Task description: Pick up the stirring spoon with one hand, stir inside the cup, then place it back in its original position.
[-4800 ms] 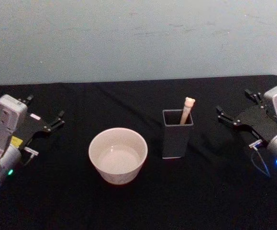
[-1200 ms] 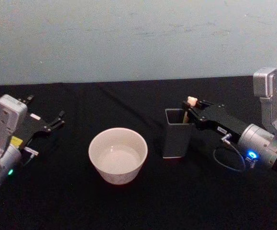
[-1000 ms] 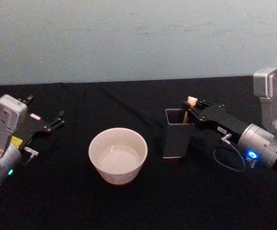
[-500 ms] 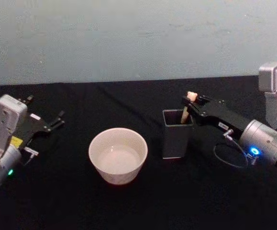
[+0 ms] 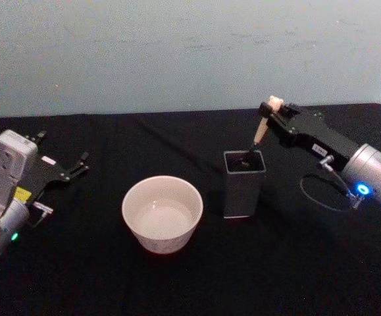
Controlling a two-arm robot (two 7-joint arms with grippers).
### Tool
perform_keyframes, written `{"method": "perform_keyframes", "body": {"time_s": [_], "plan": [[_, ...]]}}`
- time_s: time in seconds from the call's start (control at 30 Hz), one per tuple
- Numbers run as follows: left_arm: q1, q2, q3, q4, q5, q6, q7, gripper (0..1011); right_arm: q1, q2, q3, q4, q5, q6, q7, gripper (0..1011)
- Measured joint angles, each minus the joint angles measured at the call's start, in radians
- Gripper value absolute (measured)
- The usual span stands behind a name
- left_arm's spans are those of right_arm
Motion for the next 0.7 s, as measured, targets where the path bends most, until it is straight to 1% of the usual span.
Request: {"method": "perform_keyframes", "body": {"time_s": [0.1, 0.23, 0.43, 0.7], "plan": [[0.000, 0.000, 0.000, 0.000, 0.000, 0.000, 0.000, 1001, 0.005, -0.003, 0.005, -0.013, 0.015, -0.011, -0.006, 216], [0.000, 0.000, 0.000, 0.000, 0.000, 0.000, 0.000, 1001, 0.014, -0.009, 0.006, -0.016, 0.023, -0.019, -0.010, 216], [0.000, 0.000, 0.000, 0.000, 0.000, 0.000, 0.000, 1001, 0.045, -0.029, -0.002, -0.010, 0.035, -0.032, -0.012, 216], [0.000, 0.000, 0.000, 0.000, 0.000, 0.000, 0.000, 1002, 0.091, -0.061, -0.039, 0.024, 0.040, -0.036, -0.004, 216]]}}
